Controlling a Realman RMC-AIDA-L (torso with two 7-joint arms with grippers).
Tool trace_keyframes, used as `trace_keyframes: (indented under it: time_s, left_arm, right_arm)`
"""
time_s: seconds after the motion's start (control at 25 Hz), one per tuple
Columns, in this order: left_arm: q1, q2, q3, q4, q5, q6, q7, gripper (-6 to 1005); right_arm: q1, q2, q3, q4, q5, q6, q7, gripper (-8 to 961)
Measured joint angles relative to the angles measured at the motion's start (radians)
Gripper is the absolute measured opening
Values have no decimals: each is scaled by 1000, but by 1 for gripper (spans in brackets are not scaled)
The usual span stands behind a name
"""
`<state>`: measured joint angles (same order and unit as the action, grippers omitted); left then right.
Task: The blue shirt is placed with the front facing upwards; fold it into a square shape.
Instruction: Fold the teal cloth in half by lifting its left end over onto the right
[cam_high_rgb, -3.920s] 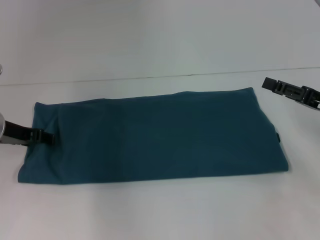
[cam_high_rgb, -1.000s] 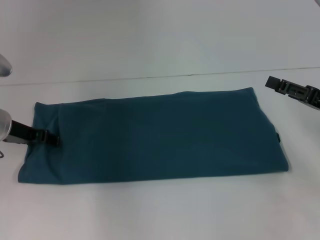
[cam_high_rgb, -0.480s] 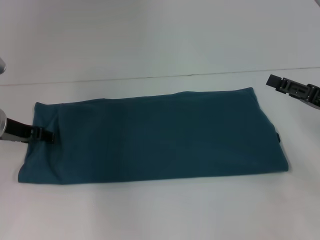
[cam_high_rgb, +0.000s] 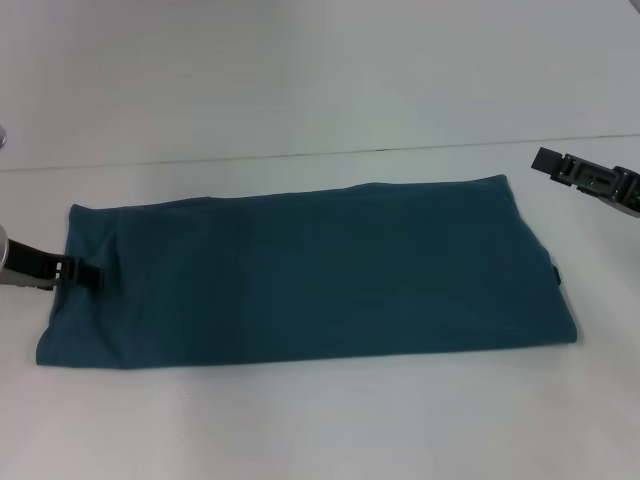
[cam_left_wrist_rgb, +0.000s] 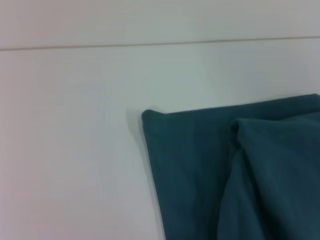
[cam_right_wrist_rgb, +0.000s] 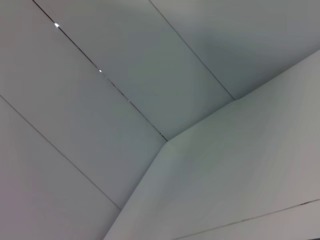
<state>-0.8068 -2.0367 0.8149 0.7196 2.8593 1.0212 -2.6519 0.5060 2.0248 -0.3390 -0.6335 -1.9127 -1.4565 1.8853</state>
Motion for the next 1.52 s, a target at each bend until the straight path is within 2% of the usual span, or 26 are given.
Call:
trace_keyframes:
  time_s: [1.52]
  left_arm:
    - [-9,3,47,-23,0,3,-11,688]
  right_arm:
    - [-4,0,0,0,1,-2,0,745]
